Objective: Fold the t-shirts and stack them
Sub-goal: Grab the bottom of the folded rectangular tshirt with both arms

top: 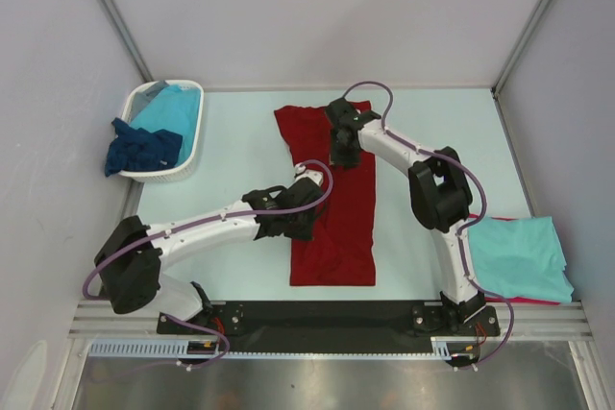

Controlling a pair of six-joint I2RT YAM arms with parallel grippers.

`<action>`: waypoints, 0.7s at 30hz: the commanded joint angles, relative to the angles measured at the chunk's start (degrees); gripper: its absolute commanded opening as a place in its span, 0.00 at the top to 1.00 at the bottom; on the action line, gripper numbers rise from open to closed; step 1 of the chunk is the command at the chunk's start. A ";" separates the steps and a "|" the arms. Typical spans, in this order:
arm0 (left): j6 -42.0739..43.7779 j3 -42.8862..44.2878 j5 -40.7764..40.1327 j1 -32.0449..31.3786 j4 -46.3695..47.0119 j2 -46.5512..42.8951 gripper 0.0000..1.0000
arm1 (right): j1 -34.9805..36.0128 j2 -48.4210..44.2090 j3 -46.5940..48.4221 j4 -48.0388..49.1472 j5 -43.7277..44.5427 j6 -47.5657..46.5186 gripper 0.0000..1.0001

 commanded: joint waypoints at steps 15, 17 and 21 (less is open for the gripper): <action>-1.63 -0.39 -2.84 -0.81 0.40 -3.35 0.74 | 8.90 -28.52 -30.17 2.59 2.90 5.12 0.40; -1.89 -0.92 -3.62 -0.81 0.32 -3.88 0.74 | 11.44 -31.09 -34.07 3.20 2.55 7.84 0.41; -1.80 -1.45 -5.20 -0.72 0.31 -4.85 0.73 | 15.93 -35.66 -39.00 2.51 3.25 10.83 0.43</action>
